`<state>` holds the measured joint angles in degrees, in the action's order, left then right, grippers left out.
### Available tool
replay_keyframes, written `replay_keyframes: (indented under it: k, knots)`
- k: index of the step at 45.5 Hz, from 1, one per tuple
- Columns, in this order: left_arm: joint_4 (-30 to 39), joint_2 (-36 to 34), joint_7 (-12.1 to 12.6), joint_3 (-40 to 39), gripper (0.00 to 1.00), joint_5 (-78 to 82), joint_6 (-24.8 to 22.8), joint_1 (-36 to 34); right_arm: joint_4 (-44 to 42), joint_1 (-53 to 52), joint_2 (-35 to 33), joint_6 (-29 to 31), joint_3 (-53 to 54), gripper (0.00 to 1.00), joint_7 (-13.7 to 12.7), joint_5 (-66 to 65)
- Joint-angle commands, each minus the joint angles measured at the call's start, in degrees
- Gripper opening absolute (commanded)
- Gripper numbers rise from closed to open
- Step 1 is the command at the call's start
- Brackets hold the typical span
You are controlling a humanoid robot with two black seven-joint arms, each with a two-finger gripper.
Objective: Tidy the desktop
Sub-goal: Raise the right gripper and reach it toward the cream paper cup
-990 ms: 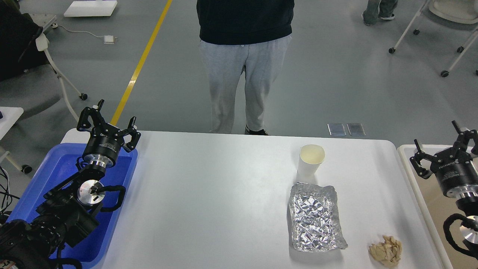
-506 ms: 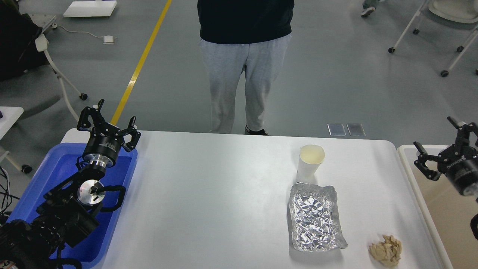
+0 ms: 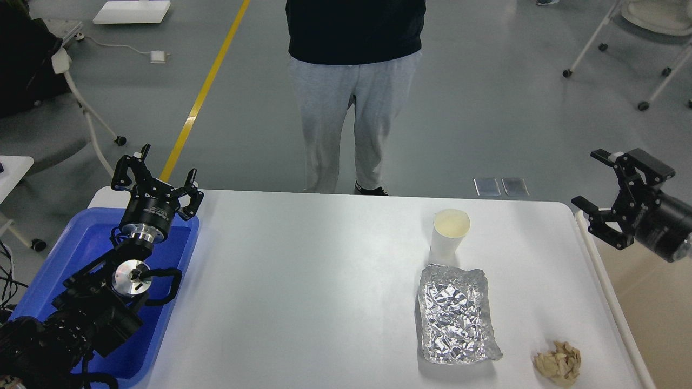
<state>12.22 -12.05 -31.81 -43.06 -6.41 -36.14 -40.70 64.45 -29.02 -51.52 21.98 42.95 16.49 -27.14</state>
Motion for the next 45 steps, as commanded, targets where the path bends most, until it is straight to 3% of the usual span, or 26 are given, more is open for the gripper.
replay_keyframes:
  k: [1, 11, 16, 23, 33, 45]
  knots:
    - [0.0, 0.0, 0.0, 0.0, 1.00, 0.0, 0.0, 0.0, 1.5, -17.5, -1.0, -2.1, -19.1, 1.00, -3.7, -5.1]
    - [0.0, 0.0, 0.0, 0.0, 1.00, 0.0, 0.0, 0.0, -6.5, -32.5, 8.6, -7.3, -39.2, 1.00, -11.0, -5.3]
    - [0.0, 0.0, 0.0, 0.0, 1.00, 0.0, 0.0, 0.0, -9.4, -33.2, 12.2, -8.7, -43.6, 1.00, -13.2, -5.7]
    - [0.0, 0.0, 0.0, 0.0, 1.00, 0.0, 0.0, 0.0, -15.6, -33.0, 21.6, -12.5, -47.1, 1.00, -20.2, -10.1]
    - [0.0, 0.0, 0.0, 0.0, 1.00, 0.0, 0.0, 0.0, -19.5, -32.9, 29.7, -20.7, -52.4, 1.00, -21.3, -15.8]
    - [0.1, 0.0, 0.0, 0.1, 1.00, 0.0, 0.0, 0.0, -21.1, -33.2, 31.3, -21.4, -52.4, 1.00, -21.2, -17.7]
